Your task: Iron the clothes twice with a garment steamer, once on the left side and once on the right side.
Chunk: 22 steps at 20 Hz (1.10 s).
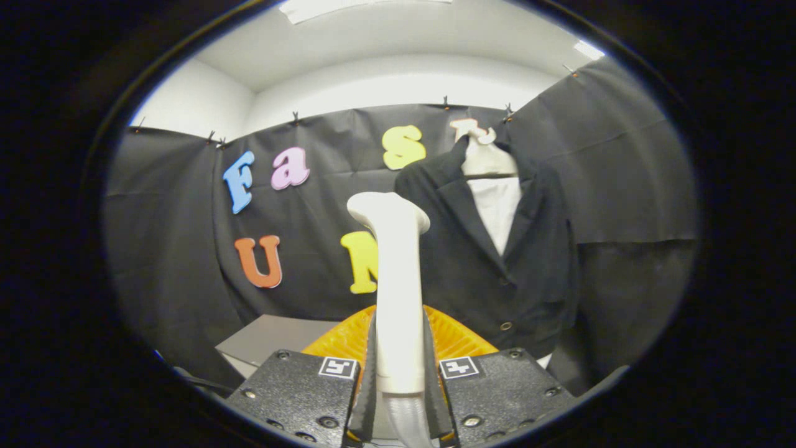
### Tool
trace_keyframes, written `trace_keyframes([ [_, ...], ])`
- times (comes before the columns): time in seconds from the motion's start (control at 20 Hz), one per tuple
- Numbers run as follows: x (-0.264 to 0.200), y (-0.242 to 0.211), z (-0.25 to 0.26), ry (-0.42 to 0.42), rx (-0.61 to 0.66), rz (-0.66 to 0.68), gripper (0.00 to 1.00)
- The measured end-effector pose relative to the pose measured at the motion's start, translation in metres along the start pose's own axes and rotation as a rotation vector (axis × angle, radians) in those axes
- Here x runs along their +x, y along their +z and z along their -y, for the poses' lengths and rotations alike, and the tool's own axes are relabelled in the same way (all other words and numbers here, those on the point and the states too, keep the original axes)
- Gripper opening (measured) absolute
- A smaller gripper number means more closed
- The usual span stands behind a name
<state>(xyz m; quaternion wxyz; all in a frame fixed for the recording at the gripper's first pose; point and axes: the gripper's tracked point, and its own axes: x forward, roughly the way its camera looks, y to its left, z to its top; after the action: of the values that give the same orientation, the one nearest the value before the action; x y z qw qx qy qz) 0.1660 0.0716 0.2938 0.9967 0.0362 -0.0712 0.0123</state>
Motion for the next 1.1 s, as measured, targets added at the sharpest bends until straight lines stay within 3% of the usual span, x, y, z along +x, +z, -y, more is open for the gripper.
trace_keyframes([
  [0.15, 0.008, 0.023, 0.036, -0.061, -0.002, 0.026, 0.35],
  [0.4, 0.045, 0.034, 0.059, -0.08, -0.021, 0.016, 0.35],
  [0.7, 0.08, 0.023, 0.054, -0.055, -0.061, -0.006, 0.35],
  [1.1, 0.083, -0.014, 0.066, -0.072, -0.093, -0.061, 0.35],
])
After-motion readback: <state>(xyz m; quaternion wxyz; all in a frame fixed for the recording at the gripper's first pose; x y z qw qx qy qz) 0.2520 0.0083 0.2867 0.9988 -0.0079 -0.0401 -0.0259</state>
